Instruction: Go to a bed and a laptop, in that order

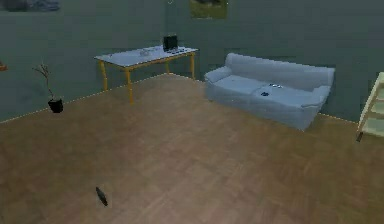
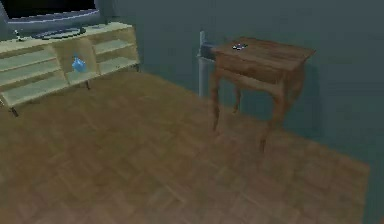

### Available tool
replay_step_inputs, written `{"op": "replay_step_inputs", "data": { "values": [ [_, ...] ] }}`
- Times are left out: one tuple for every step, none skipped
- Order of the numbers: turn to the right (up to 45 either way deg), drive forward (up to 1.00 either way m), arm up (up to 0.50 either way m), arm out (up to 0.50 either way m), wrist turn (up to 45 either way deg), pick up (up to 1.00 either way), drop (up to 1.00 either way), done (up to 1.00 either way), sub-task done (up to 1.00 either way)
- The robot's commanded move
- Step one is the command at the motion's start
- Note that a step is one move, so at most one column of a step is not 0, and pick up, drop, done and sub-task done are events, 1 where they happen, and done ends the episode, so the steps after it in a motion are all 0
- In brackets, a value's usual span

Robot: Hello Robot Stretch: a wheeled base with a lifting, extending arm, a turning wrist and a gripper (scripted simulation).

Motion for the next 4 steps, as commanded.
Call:
{"op": "replay_step_inputs", "data": {
  "values": [
    [0.0,1.00,0.00,0.00,0.0,0.00,0.00,0.00,0.00],
    [0.0,0.55,0.00,0.00,0.0,0.00,0.00,0.00,0.00],
    [-6.0,0.00,0.00,0.00,0.0,0.00,0.00,0.00,0.00],
    [0.0,1.00,0.00,0.00,0.0,0.00,0.00,0.00,0.00]
  ]
}}
